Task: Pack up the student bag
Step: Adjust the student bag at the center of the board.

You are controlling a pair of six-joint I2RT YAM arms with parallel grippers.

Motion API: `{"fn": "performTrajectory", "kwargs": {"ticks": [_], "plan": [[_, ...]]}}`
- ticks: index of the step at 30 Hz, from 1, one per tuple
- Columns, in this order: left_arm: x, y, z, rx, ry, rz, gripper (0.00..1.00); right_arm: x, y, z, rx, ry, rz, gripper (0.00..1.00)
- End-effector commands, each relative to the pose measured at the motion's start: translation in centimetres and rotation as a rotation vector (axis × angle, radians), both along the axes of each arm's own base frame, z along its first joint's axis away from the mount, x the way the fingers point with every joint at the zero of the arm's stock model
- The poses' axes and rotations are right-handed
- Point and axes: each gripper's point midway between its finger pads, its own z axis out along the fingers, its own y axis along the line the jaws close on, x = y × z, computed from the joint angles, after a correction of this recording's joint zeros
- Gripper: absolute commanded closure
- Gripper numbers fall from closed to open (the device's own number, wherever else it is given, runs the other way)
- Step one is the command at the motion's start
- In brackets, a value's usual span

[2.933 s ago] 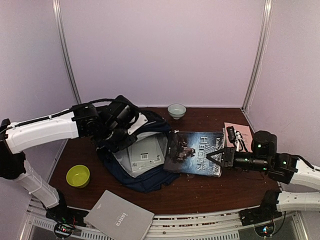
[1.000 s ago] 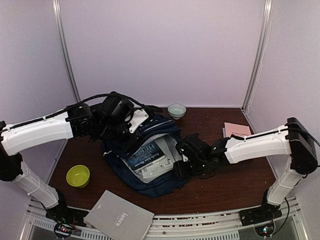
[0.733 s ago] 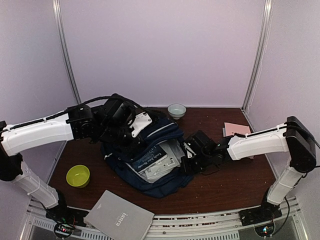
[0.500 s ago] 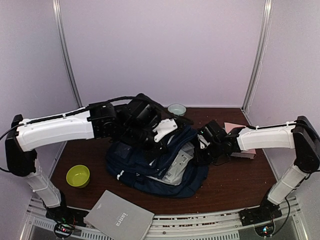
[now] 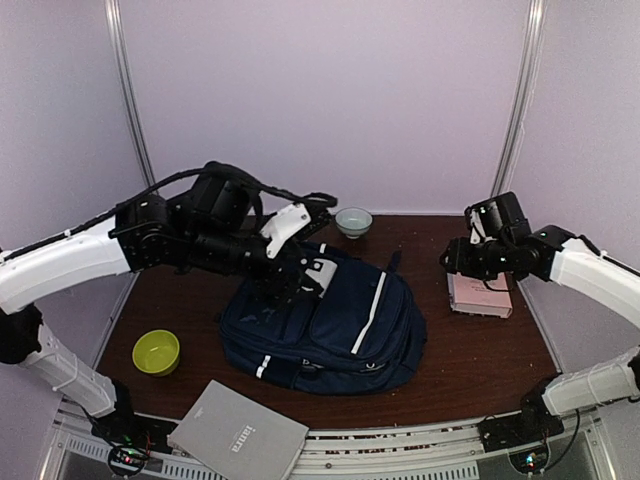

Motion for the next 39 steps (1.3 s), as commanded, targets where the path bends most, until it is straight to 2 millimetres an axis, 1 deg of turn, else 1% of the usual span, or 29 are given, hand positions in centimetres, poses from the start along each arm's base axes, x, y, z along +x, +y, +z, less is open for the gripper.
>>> {"fn": "performTrajectory", "kwargs": {"ticks": [1, 2, 4, 5, 6, 7, 8, 9, 10, 12, 14, 16, 17, 18, 20, 21, 23, 25, 26, 28, 31, 33, 35, 36, 37, 38, 39], "plan": [[3.0, 7.3, -5.1, -0.015, 0.163, 0.306, 0.22, -3.7, -1.2, 1.5, -0.072, -0.063, -0.055, 0.47], [3.9, 9.0, -5.9, -0.061, 0.195, 0.375, 0.22, -4.6, -0.4, 1.3, -0.068, -0.069, -0.033, 0.47], [6.1, 13.0, -7.2, -0.117, 0.202, 0.546, 0.19, -6.4, 2.0, -0.1, -0.041, -0.039, 0.037, 0.44], [7.2, 15.1, -7.8, -0.120, 0.191, 0.630, 0.16, -7.4, 3.0, -1.3, -0.026, -0.002, 0.071, 0.42], [7.9, 16.6, -8.6, -0.110, 0.190, 0.686, 0.14, -8.3, 3.8, -2.9, -0.018, 0.048, 0.097, 0.39], [8.4, 17.6, -9.4, -0.104, 0.199, 0.720, 0.13, -9.2, 4.5, -4.2, -0.008, 0.084, 0.116, 0.38], [8.8, 18.2, -10.2, -0.103, 0.219, 0.738, 0.12, -10.0, 5.4, -5.3, 0.004, 0.113, 0.140, 0.37], [9.0, 18.6, -11.1, -0.105, 0.246, 0.747, 0.12, -10.8, 6.7, -6.3, 0.045, 0.141, 0.173, 0.36], [9.2, 18.8, -12.0, -0.109, 0.272, 0.751, 0.13, -11.8, 8.6, -7.3, 0.101, 0.168, 0.227, 0.35], [9.5, 18.8, -14.0, -0.124, 0.334, 0.755, 0.13, -13.2, 11.9, -8.8, 0.258, 0.221, 0.309, 0.33], [9.3, 18.1, -15.7, -0.152, 0.392, 0.720, 0.12, -13.4, 14.3, -9.5, 0.382, 0.240, 0.350, 0.33], [8.9, 17.0, -17.1, -0.162, 0.437, 0.664, 0.13, -12.9, 15.5, -9.7, 0.410, 0.230, 0.381, 0.32], [8.6, 16.8, -18.2, -0.149, 0.460, 0.654, 0.14, -12.2, 15.7, -9.8, 0.386, 0.219, 0.391, 0.32], [8.3, 16.7, -19.3, -0.134, 0.483, 0.652, 0.17, -11.1, 15.3, -10.0, 0.346, 0.212, 0.381, 0.33], [7.3, 16.1, -20.4, -0.116, 0.501, 0.624, 0.21, -8.8, 13.6, -10.6, 0.266, 0.224, 0.327, 0.34], [6.7, 15.6, -20.6, -0.115, 0.502, 0.600, 0.23, -7.4, 12.9, -10.2, 0.247, 0.213, 0.307, 0.34], [5.2, 14.0, -20.1, -0.126, 0.480, 0.538, 0.24, -4.9, 11.3, -9.1, 0.208, 0.176, 0.268, 0.35], [3.5, 12.3, -19.2, -0.126, 0.440, 0.465, 0.25, -2.8, 9.7, -7.8, 0.143, 0.139, 0.235, 0.35], [2.7, 11.4, -18.6, -0.128, 0.426, 0.428, 0.26, -2.0, 9.1, -7.0, 0.117, 0.130, 0.227, 0.35], [1.0, 9.8, -17.6, -0.132, 0.412, 0.358, 0.27, -1.0, 8.4, -5.6, 0.058, 0.111, 0.222, 0.35], [-1.3, 8.6, -16.5, -0.079, 0.355, 0.275, 0.27, -0.7, 6.6, -3.6, -0.039, 0.079, 0.185, 0.35], [-2.3, 8.5, -15.5, -0.016, 0.280, 0.238, 0.27, -1.2, 5.3, -2.6, -0.082, 0.054, 0.150, 0.35], [-2.9, 8.4, -13.7, 0.035, 0.179, 0.206, 0.27, -2.2, 4.5, -2.1, -0.096, 0.030, 0.136, 0.35], [-3.1, 8.5, -12.9, 0.060, 0.131, 0.188, 0.27, -2.9, 4.4, -2.0, -0.093, 0.021, 0.136, 0.35], [-3.4, 8.3, -12.2, 0.080, 0.084, 0.156, 0.27, -3.6, 4.7, -1.8, -0.077, 0.008, 0.151, 0.35], [-4.0, 8.0, -11.6, 0.089, 0.046, 0.109, 0.26, -4.3, 5.6, -1.4, -0.044, -0.014, 0.197, 0.37], [-4.5, 7.6, -11.3, 0.097, 0.014, 0.046, 0.24, -5.2, 7.0, -0.8, -0.001, -0.046, 0.262, 0.38]]}}
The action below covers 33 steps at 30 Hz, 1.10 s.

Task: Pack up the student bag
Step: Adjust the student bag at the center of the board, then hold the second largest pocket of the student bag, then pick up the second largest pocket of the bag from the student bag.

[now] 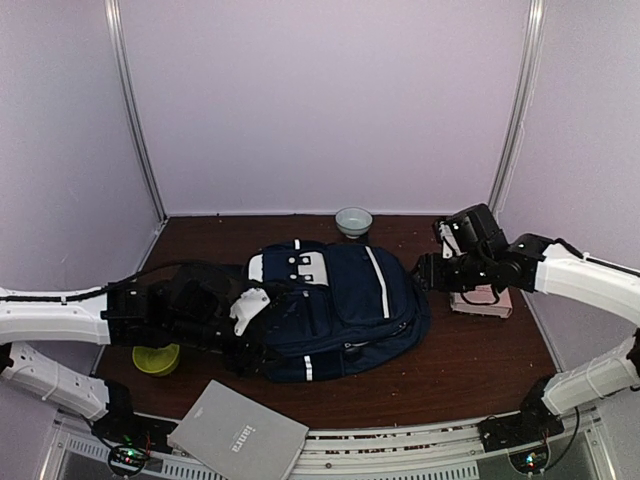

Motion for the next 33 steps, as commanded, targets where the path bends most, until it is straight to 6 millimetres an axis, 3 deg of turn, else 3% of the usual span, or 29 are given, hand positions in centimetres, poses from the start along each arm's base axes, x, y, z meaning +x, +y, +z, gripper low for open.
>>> {"fn": "performTrajectory", "kwargs": {"ticks": [1, 3, 6, 8, 12, 15, 19, 22, 27, 30, 33], "plan": [[-1.1, -0.6, 2.9, 0.064, -0.220, -0.210, 0.21, -4.0, 2.4, 1.5, 0.070, -0.087, 0.164, 0.38], [-0.9, -1.1, 1.9, 0.118, -0.282, -0.293, 0.17, -6.4, 5.8, 3.0, 0.201, -0.126, 0.311, 0.39], [2.0, -1.5, -0.6, 0.277, -0.415, -0.283, 0.04, -9.3, 9.4, 4.0, 0.353, -0.096, 0.466, 0.40], [4.3, -1.8, -2.1, 0.378, -0.511, -0.255, 0.02, -9.9, 10.8, 2.7, 0.360, -0.048, 0.492, 0.42], [5.9, -3.7, -4.0, 0.459, -0.552, -0.291, 0.02, -10.1, 13.0, -0.7, 0.318, 0.046, 0.496, 0.48], [7.5, -4.1, -5.5, 0.540, -0.574, -0.258, 0.03, -10.6, 14.9, -2.7, 0.278, 0.083, 0.535, 0.51], [8.8, -3.7, -7.4, 0.569, -0.546, -0.210, 0.09, -10.3, 15.2, -5.3, 0.227, 0.133, 0.499, 0.57], [9.1, -3.1, -8.7, 0.556, -0.493, -0.185, 0.33, -9.7, 14.6, -6.5, 0.217, 0.128, 0.443, 0.61], [8.6, -3.7, -9.0, 0.528, -0.435, -0.190, 1.00, -9.3, 14.0, -7.1, 0.188, 0.131, 0.397, 0.65], [8.5, -4.2, -8.1, 0.481, -0.416, -0.170, 1.00, -8.8, 13.7, -6.3, 0.180, 0.102, 0.380, 0.66], [7.2, -5.6, -5.4, 0.315, -0.392, -0.187, 1.00, -7.8, 13.3, -5.7, 0.141, 0.058, 0.351, 0.69]]}}
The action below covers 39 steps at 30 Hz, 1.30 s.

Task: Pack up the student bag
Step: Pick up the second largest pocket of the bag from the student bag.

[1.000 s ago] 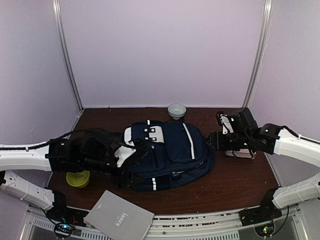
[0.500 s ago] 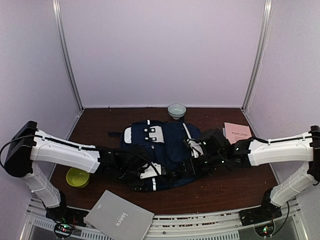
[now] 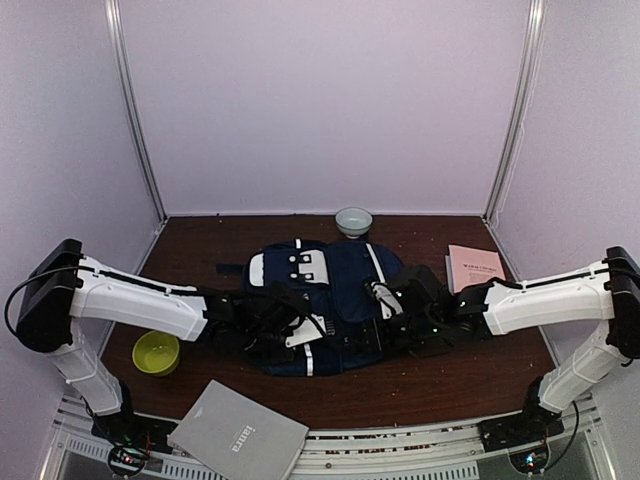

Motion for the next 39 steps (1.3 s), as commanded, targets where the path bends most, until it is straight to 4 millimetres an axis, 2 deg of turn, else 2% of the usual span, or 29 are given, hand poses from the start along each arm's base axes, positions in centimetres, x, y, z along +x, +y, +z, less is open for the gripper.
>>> {"fn": "performTrajectory", "kwargs": {"ticks": [1, 4, 7, 12, 14, 16, 19, 23, 26, 29, 33, 36, 39], "plan": [[-1.3, -2.7, 4.1, -0.271, 0.098, -0.038, 1.00, 2.1, -0.6, 1.9, -0.031, -0.101, -0.072, 0.70], [-3.5, -3.7, 6.7, -0.420, 0.163, -0.122, 1.00, 3.0, -0.1, 1.6, -0.061, -0.131, -0.071, 0.72], [-3.8, -3.7, 7.4, -0.461, 0.188, -0.121, 1.00, 2.6, 1.1, 1.2, -0.069, -0.127, -0.023, 0.76], [-2.6, -3.7, 7.1, -0.487, 0.252, -0.058, 1.00, -2.0, 3.3, 1.2, -0.066, -0.203, 0.150, 0.72], [-2.2, -3.7, 7.7, -0.531, 0.295, -0.051, 1.00, -2.6, 3.2, 0.8, -0.072, -0.218, 0.157, 0.70], [-2.2, -3.7, 8.5, -0.569, 0.313, -0.062, 1.00, -2.3, 2.8, 0.3, -0.089, -0.223, 0.130, 0.70], [-2.4, -3.6, 9.1, -0.571, 0.307, -0.082, 1.00, -1.5, 2.9, 1.2, -0.055, -0.254, 0.085, 0.70], [-2.6, -3.5, 9.3, -0.566, 0.314, -0.093, 1.00, 1.0, 1.5, 4.1, -0.011, -0.319, -0.123, 0.64], [-2.8, -4.0, 9.5, -0.578, 0.329, -0.107, 1.00, 1.4, 2.7, 6.5, 0.076, -0.369, -0.175, 0.58], [-2.7, -4.4, 9.7, -0.579, 0.335, -0.109, 1.00, 2.0, 3.5, 5.7, 0.017, -0.371, -0.190, 0.57], [-2.6, -4.5, 10.0, -0.577, 0.333, -0.116, 1.00, 1.9, 4.0, 4.8, -0.054, -0.351, -0.181, 0.64], [-2.5, -4.4, 10.3, -0.581, 0.322, -0.115, 1.00, 1.7, 3.5, 4.2, -0.084, -0.339, -0.214, 0.68], [-2.6, -4.3, 10.4, -0.584, 0.321, -0.114, 1.00, 2.0, 1.4, 3.0, -0.140, -0.321, -0.318, 0.71]]}}
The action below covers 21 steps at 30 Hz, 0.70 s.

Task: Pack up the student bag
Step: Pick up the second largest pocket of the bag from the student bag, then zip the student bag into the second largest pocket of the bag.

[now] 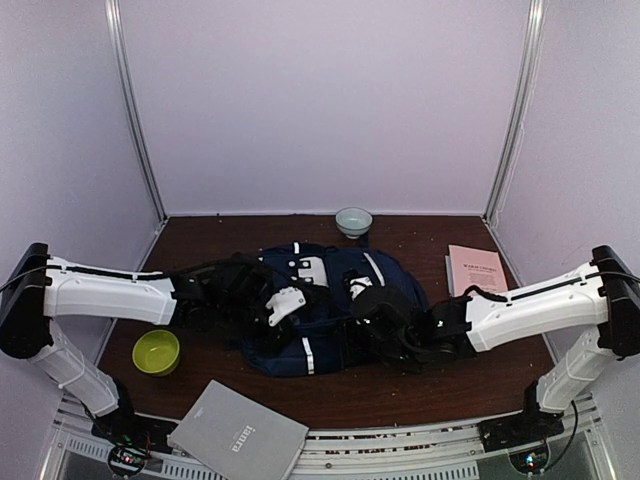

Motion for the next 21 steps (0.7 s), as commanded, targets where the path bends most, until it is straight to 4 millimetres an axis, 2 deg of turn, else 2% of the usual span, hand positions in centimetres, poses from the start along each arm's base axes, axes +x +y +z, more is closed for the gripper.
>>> {"fn": "performTrajectory", "kwargs": {"ticks": [1, 3, 7, 12, 18, 19, 21], "plan": [[-1.3, -4.1, 6.9, -0.252, -0.023, -0.111, 1.00, 1.2, -2.7, -0.7, -0.041, -0.006, -0.185, 0.71], [-1.3, -4.0, 6.9, -0.252, -0.024, -0.109, 1.00, 1.1, -3.3, -1.0, -0.050, -0.001, -0.200, 0.72], [-1.4, -3.7, 6.9, -0.249, -0.025, -0.107, 1.00, 1.3, -3.3, -0.7, -0.069, -0.006, -0.210, 0.73], [-1.4, -3.7, 7.1, -0.249, -0.021, -0.106, 1.00, 1.5, -1.0, -0.5, -0.070, -0.019, -0.134, 0.73], [-1.5, -3.9, 7.3, -0.253, -0.016, -0.115, 1.00, 1.5, 0.4, -1.5, -0.085, 0.010, -0.118, 0.67], [-1.5, -3.9, 7.3, -0.252, -0.016, -0.115, 1.00, 1.5, 0.3, -1.8, -0.088, 0.015, -0.129, 0.69], [-1.5, -4.0, 7.4, -0.252, -0.018, -0.119, 1.00, 1.7, -0.7, -1.9, -0.087, 0.013, -0.166, 0.81]]}}
